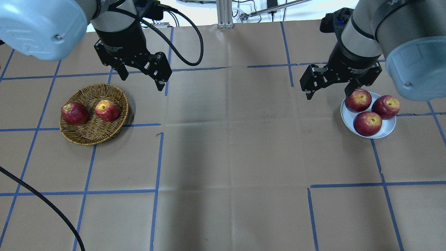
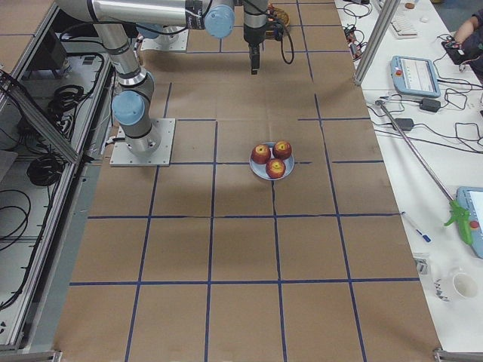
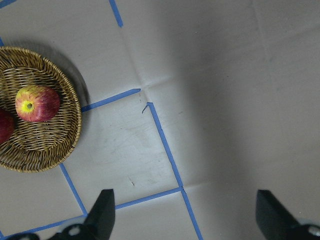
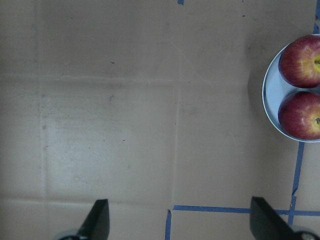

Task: Transfer apple from basket to plate
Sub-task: 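Lower the open left gripper toward the yellow-red apple in the wicker basket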

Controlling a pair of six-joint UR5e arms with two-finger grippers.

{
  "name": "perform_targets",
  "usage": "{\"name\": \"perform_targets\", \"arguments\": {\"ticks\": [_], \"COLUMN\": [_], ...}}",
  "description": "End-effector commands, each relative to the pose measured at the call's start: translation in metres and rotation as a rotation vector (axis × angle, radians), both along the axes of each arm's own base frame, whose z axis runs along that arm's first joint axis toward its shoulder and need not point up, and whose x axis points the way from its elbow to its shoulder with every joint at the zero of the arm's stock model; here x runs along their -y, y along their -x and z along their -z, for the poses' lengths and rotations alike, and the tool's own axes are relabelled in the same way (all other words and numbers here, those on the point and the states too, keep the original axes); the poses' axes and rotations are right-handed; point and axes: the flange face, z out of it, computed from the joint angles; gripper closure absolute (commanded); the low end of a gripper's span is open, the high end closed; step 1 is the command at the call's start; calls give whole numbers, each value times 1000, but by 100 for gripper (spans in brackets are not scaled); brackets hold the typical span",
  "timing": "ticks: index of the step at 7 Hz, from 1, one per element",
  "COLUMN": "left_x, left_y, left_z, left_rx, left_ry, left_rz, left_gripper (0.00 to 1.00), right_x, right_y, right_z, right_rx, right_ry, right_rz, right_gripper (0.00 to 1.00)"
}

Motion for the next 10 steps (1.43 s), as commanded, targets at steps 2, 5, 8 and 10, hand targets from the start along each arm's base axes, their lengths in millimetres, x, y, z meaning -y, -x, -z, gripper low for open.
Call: {"name": "perform_targets", "arguments": {"ticks": [2, 5, 8, 10], "left_x": [1, 0, -8, 5], "left_y": [0, -1, -3, -20], "left_z": [-1, -3, -14, -4], "left_rx": [0, 3, 4, -1], "left_ry": [9, 14, 28, 12], "left_rz": [0, -1, -1, 3], "left_gripper": [1, 1, 1, 1], "right_x": [0, 0, 0, 0], "right_y": [1, 1, 1, 1], "right_z": [0, 0, 0, 0], "right_rx": [0, 0, 0, 0], "right_ry": [0, 0, 0, 0], "right_rz": [1, 1, 1, 3], "right_gripper": [0, 0, 0, 0]}}
